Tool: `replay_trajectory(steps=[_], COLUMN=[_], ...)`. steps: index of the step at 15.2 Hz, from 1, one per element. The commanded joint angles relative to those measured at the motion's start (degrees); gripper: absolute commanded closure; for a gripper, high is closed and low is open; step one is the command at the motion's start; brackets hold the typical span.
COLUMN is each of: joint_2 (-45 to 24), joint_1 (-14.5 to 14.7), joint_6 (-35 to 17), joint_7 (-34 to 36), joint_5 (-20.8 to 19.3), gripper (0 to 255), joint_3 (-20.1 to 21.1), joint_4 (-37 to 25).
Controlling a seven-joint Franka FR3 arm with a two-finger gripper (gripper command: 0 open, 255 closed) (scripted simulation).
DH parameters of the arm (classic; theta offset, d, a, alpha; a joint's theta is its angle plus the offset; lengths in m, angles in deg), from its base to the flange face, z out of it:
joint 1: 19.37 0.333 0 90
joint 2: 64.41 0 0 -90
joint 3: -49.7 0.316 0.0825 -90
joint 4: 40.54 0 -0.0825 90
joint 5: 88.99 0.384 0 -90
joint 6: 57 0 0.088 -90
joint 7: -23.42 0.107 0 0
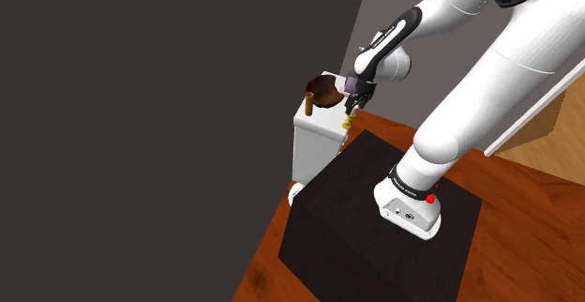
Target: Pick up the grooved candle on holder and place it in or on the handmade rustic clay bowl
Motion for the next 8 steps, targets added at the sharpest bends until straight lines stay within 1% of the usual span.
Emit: replay_trajectory(steps=[1, 6, 7, 8], joint_2=[-0.2, -0.2, -0.2, -0.2], joint_1=[0.1, 0.1, 0.1, 0.1], joint_6=[-0.2, -0.2, -0.2, -0.2], joint_7=[-0.1, -0.1, -0.1, -0.1], joint_5=[0.2, 0.2, 0.2, 0.2], gripper=[0, 0, 255, 255], joint_3=[0.0, 0.0, 0.0, 0.0], joint_4=[0.0, 0.0, 0.0, 0.0])
